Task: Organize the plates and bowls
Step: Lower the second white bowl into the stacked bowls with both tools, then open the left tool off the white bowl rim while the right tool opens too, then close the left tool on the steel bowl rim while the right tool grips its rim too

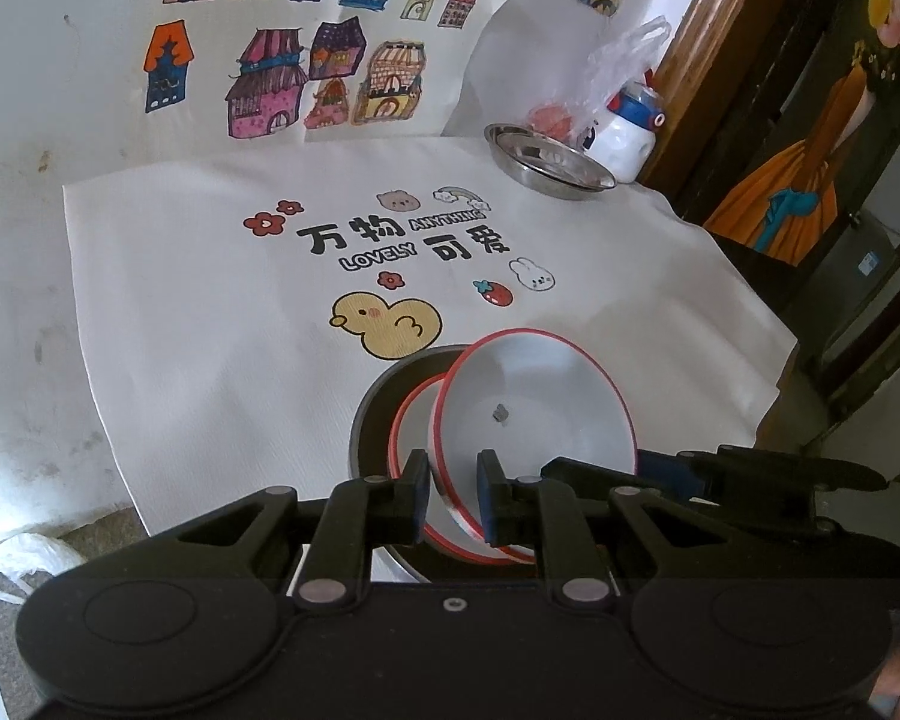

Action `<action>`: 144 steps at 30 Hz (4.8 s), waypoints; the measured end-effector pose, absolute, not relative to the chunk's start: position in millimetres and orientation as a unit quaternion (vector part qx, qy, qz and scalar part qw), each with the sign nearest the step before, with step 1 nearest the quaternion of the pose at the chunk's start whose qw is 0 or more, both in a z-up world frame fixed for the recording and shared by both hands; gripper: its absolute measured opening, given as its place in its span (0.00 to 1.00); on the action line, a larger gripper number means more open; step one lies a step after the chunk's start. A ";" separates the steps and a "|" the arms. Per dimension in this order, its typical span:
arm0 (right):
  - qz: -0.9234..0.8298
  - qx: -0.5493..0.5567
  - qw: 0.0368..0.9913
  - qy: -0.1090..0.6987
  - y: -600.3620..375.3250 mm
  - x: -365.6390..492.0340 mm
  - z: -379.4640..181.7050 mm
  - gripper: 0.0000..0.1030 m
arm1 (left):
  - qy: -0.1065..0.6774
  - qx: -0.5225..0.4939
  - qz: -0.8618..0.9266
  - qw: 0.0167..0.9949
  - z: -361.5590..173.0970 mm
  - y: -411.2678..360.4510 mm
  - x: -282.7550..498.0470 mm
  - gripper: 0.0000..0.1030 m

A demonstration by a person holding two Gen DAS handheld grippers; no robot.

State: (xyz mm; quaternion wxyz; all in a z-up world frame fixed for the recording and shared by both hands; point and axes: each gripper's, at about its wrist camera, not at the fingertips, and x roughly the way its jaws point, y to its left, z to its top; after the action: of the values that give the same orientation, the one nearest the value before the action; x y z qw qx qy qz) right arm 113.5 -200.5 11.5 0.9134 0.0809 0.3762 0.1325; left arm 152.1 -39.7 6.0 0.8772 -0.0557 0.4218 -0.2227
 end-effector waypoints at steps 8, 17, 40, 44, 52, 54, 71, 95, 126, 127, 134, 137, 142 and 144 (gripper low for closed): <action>0.121 0.055 0.915 0.380 -192.5 116.7 8.8 0.26 | 0.420 -0.053 -0.221 0.879 5.3 -40.1 151.4 0.16; 0.120 0.045 0.916 0.380 -190.1 117.4 9.0 0.26 | 0.410 -0.028 -0.217 0.885 6.6 -43.8 150.7 0.17; 0.133 0.032 0.915 0.381 -191.2 119.5 9.6 0.26 | 0.410 0.035 -0.215 0.886 10.3 -57.2 149.6 0.19; 0.135 0.029 0.915 0.380 -191.6 119.6 9.7 0.26 | 0.410 0.045 -0.214 0.885 11.0 -59.0 149.8 0.19; 0.137 0.027 0.915 0.379 -191.5 119.7 9.8 0.26 | 0.411 0.057 -0.214 0.884 12.5 -62.7 148.8 0.20; 0.137 0.027 0.915 0.379 -191.6 119.8 9.8 0.26 | 0.411 0.057 -0.215 0.884 12.4 -61.9 149.2 0.20; 0.142 0.022 0.914 0.378 -191.8 119.4 10.3 0.25 | 0.409 0.060 -0.220 0.884 13.4 -62.9 147.8 0.23; 0.147 0.027 0.918 0.368 -197.8 114.9 13.4 0.33 | 0.376 0.066 -0.194 0.904 21.3 -45.9 141.5 0.67; 0.136 -0.024 0.930 0.342 -234.7 71.8 42.4 1.00 | 0.330 0.000 -0.156 0.931 33.0 9.4 93.9 0.99; 0.134 -0.032 0.928 0.347 -235.6 72.9 41.6 1.00 | 0.336 -0.002 -0.153 0.929 30.4 11.3 94.0 0.99; 0.129 -0.071 0.917 0.370 -240.1 82.4 37.4 1.00 | 0.374 -0.039 -0.141 0.916 13.6 17.0 97.6 0.99; 0.132 -0.074 0.914 0.377 -242.5 90.0 37.6 1.00 | 0.384 -0.053 -0.136 0.912 8.7 14.7 99.4 0.99; 0.138 -0.083 0.910 0.383 -241.6 101.1 38.2 1.00 | 0.399 -0.074 -0.133 0.904 1.9 10.7 104.4 0.99; 0.140 -0.087 0.908 0.386 -240.5 105.6 37.7 1.00 | 0.403 -0.079 -0.130 0.902 -0.6 10.0 106.4 0.99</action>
State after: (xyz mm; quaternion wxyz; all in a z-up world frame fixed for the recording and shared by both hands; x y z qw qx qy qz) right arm 105.6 -240.5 37.7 0.9076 -0.0873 0.3861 0.1402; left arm 106.4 10.0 -0.6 0.9025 -0.0790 0.4031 -0.1297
